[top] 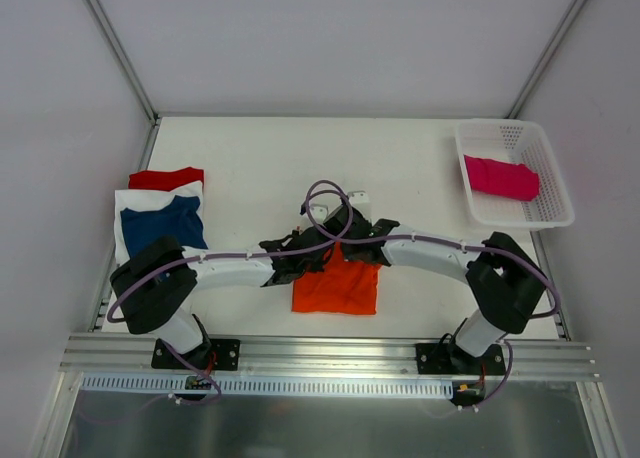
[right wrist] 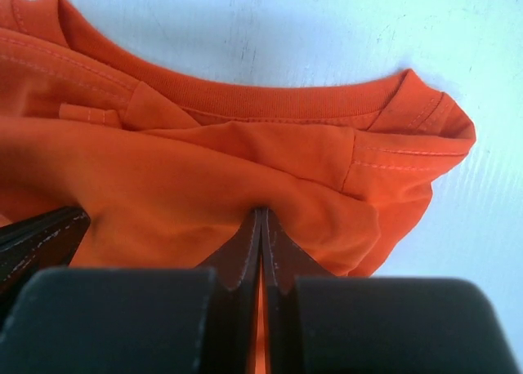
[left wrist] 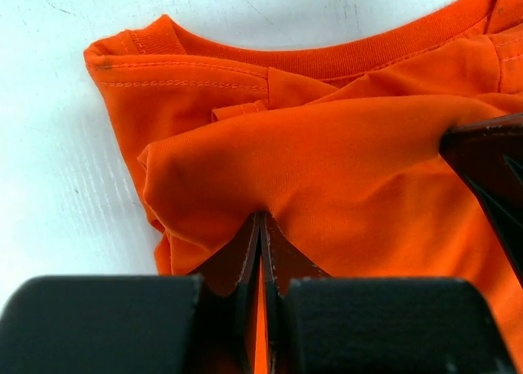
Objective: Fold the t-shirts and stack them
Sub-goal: Fold the tshirt
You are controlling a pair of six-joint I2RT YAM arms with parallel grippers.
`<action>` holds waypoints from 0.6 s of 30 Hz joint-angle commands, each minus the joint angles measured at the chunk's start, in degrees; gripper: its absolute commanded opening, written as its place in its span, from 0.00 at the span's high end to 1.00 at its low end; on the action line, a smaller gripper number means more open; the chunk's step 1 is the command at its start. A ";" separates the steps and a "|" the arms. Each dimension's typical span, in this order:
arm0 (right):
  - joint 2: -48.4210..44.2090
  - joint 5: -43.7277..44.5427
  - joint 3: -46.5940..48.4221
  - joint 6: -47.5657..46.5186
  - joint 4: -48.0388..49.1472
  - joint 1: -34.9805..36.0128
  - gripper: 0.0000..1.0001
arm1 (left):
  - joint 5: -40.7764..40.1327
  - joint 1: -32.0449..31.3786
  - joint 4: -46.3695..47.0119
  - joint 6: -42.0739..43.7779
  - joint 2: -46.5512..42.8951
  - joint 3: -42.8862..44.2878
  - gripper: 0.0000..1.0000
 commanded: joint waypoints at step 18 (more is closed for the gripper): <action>8.79 1.66 -0.47 0.63 3.08 -2.03 1.00 | -1.02 2.21 4.08 -0.81 0.95 -2.98 1.00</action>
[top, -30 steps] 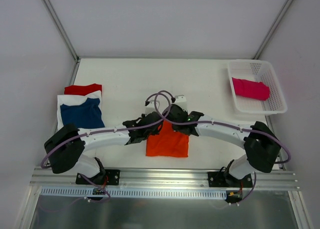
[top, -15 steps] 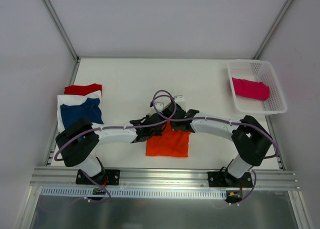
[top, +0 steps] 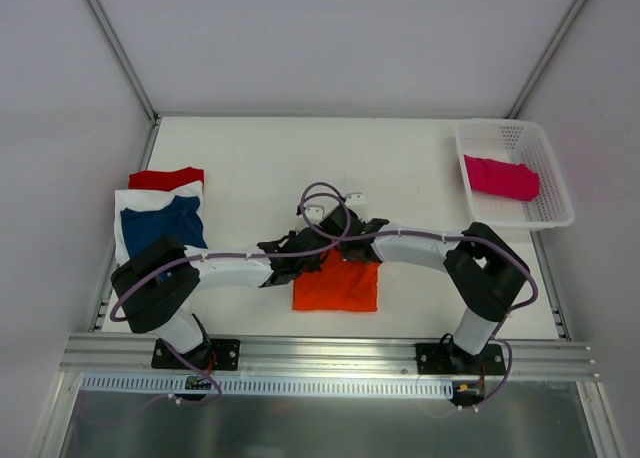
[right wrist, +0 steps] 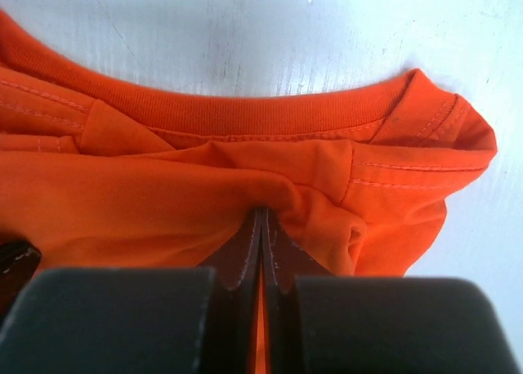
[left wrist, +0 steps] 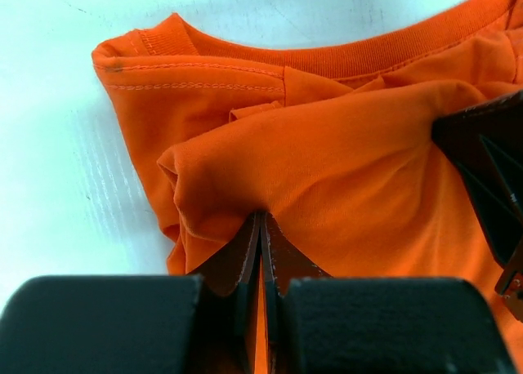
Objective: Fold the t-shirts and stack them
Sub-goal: Fold the tshirt
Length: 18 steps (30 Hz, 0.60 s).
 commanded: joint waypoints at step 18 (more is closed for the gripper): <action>-47.31 3.81 -11.97 2.00 -12.94 4.17 0.92 | -3.39 0.36 -14.27 -6.01 -29.85 -7.77 0.89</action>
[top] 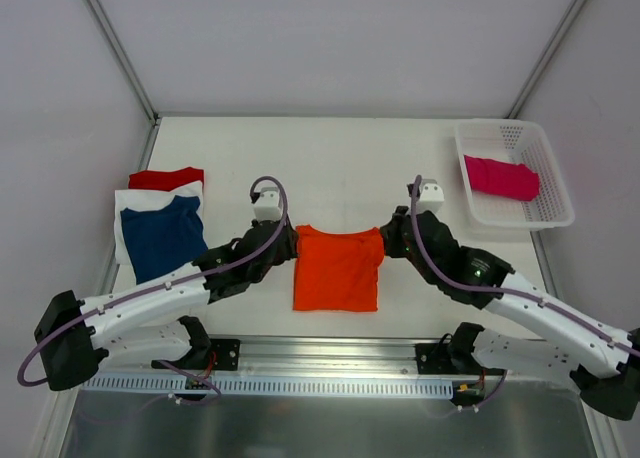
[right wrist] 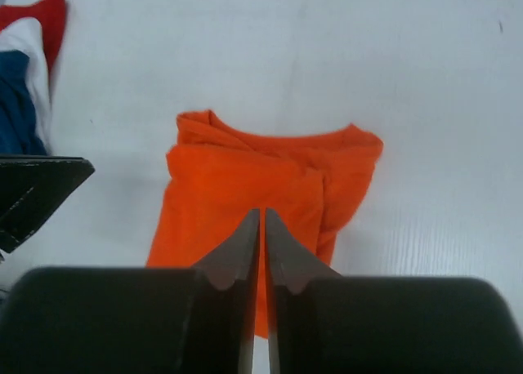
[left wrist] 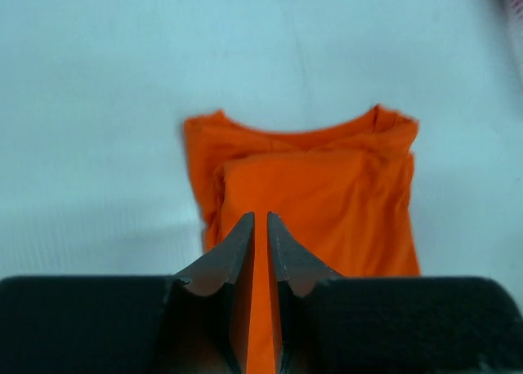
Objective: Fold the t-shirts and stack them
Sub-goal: Fold the tshirt
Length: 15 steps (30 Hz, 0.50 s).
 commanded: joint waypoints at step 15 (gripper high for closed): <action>-17.03 -9.76 -34.40 16.09 11.66 3.47 0.22 | 10.65 -2.28 -3.53 -17.00 -16.80 -26.15 0.01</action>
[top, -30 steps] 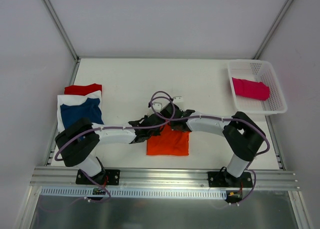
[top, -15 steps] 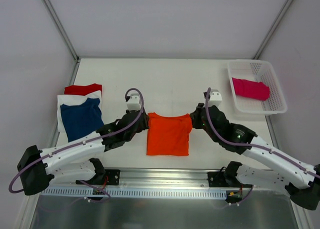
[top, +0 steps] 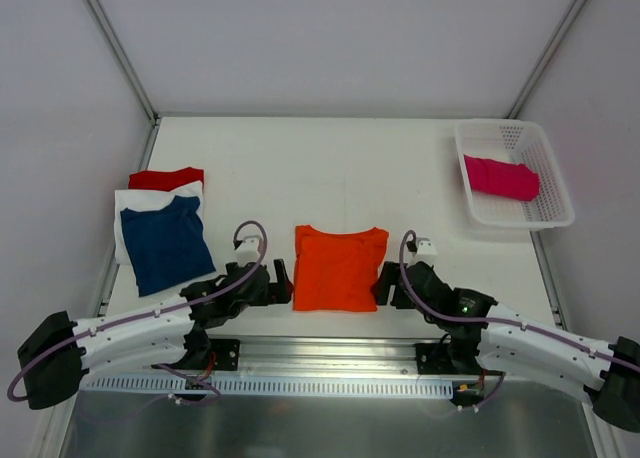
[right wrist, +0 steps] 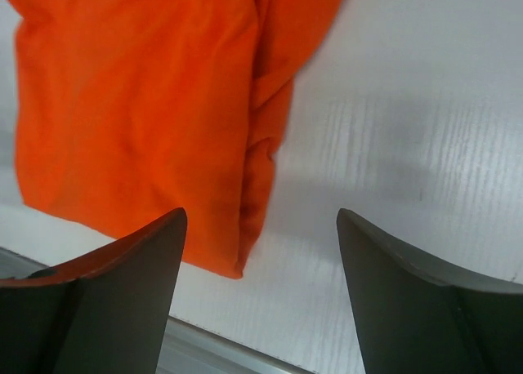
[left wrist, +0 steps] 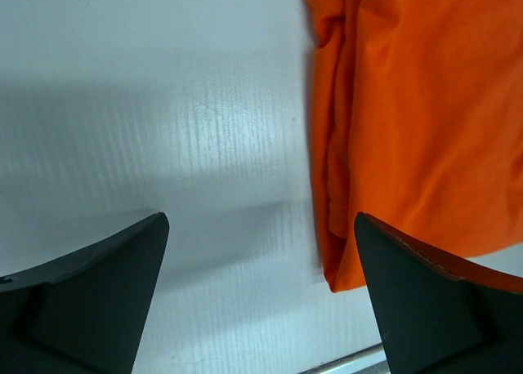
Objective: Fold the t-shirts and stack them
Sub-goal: Fold the tshirt
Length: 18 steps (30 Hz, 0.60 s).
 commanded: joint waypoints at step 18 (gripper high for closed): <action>-5.12 -1.41 -13.08 11.92 15.05 1.73 0.20 | 14.12 -0.66 26.45 -3.78 -10.51 -17.10 0.01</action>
